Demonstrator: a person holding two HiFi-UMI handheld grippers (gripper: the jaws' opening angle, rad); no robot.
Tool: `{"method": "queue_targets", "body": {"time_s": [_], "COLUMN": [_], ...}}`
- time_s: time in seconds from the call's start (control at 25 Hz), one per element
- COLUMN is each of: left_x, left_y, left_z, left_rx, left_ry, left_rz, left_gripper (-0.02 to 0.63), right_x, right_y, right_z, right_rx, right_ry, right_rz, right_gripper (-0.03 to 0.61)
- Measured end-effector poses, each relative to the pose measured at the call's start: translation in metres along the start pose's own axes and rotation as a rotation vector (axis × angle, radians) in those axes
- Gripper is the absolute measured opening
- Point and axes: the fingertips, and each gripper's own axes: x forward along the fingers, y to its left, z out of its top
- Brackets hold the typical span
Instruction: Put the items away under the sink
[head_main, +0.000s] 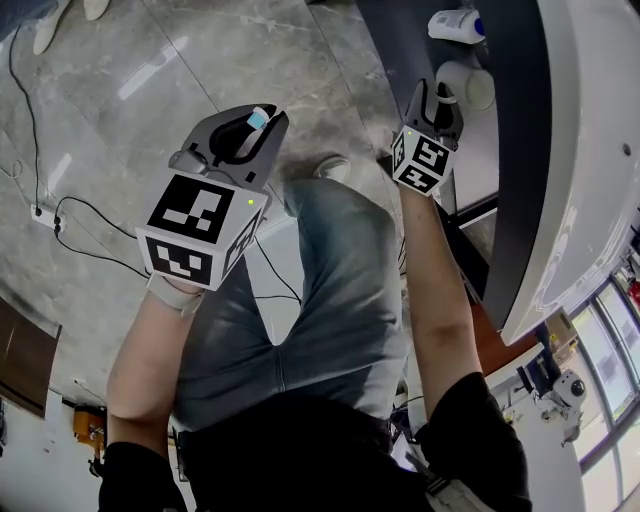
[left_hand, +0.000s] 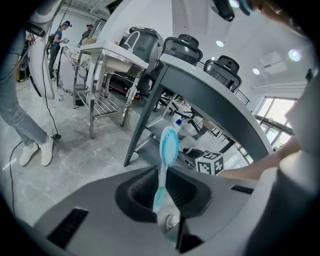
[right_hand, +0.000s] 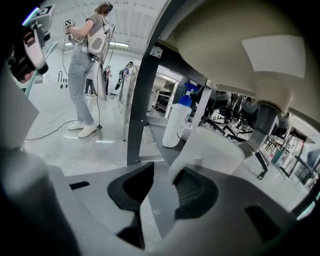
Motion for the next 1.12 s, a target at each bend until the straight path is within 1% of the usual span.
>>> {"method": "queue_targets", "body": {"time_s": [0.2, 0.32, 0.64, 0.72, 0.88, 1.0, 1.12], "left_x": [0.001, 0.004, 0.005, 0.007, 0.015, 0.025, 0.036], "left_y": [-0.004, -0.005, -0.013, -0.015, -0.023, -0.032, -0.045], "left_z": [-0.002, -0.003, -0.002, 0.001, 0.014, 0.028, 0.040], "left_rx": [-0.004, -0.009, -0.045, -0.082, -0.219, -0.279, -0.349], "left_ry": [0.019, 0.027, 0.023, -0.001, -0.088, -0.169, -0.260], "left_rz": [-0.016, -0.020, -0.029, -0.036, -0.068, -0.076, -0.107], "left_gripper": [0.052, 0.054, 0.054, 0.052, 0.052, 0.052, 0.052], "right_x": [0.011, 0.016, -0.004, -0.012, -0.032, -0.048, -0.068], "right_y": [-0.006, -0.009, -0.015, -0.018, -0.020, -0.018, -0.011], "right_z": [0.003, 0.003, -0.008, -0.011, -0.015, -0.014, -0.009], "right_rx": [-0.010, -0.021, -0.002, 0.008, 0.016, 0.002, -0.044], "right_ry": [0.017, 0.025, 0.078, 0.092, 0.116, 0.118, 0.112], "right_rz": [0.004, 0.007, -0.004, -0.015, -0.013, 0.014, 0.065], "right_gripper": [0.121, 0.138, 0.144, 0.144, 0.144, 0.144, 0.144]}}
